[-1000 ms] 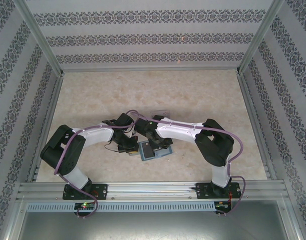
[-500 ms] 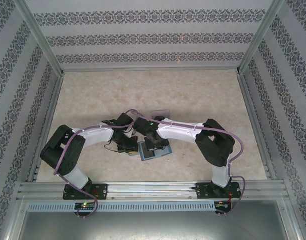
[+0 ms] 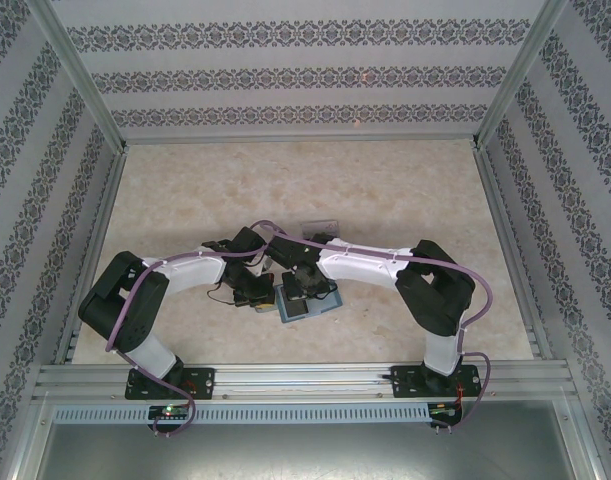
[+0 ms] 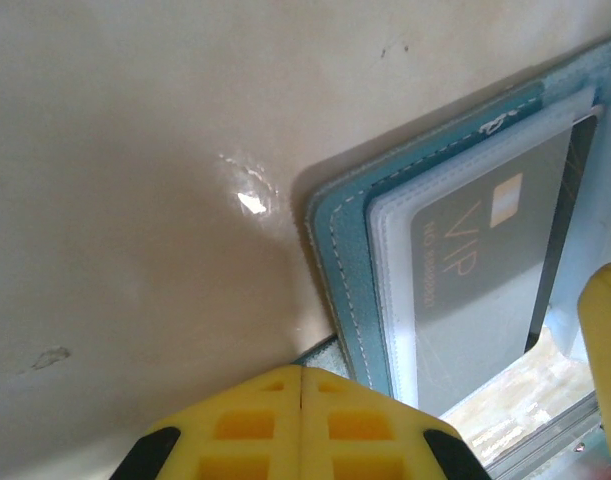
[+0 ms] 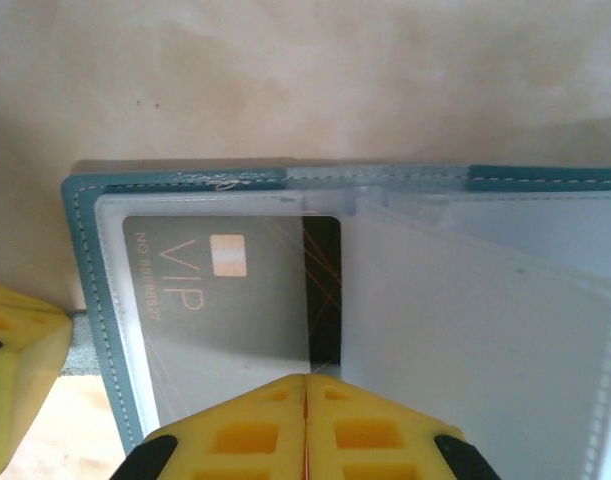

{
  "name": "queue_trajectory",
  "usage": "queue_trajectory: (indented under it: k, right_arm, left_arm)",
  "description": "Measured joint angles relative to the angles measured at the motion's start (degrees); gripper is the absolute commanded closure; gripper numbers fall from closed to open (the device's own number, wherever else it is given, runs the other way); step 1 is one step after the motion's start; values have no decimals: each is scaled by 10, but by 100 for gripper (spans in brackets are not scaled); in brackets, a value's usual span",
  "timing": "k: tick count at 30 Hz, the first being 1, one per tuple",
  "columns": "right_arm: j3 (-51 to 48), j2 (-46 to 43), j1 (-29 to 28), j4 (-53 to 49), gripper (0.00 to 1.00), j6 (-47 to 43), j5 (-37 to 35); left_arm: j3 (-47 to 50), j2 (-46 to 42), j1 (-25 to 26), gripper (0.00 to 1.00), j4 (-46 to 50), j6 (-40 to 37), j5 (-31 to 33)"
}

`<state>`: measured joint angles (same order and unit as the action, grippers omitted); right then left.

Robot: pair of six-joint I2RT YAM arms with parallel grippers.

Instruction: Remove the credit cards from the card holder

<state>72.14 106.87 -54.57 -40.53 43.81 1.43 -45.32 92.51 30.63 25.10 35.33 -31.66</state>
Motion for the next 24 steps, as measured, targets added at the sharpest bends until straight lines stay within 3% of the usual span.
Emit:
queue_trajectory:
  k: [24]
  right_arm:
    - [-103,-49,59,48,91,-1,22]
  left_arm:
    - [-7,5,0,100,9,-7,5]
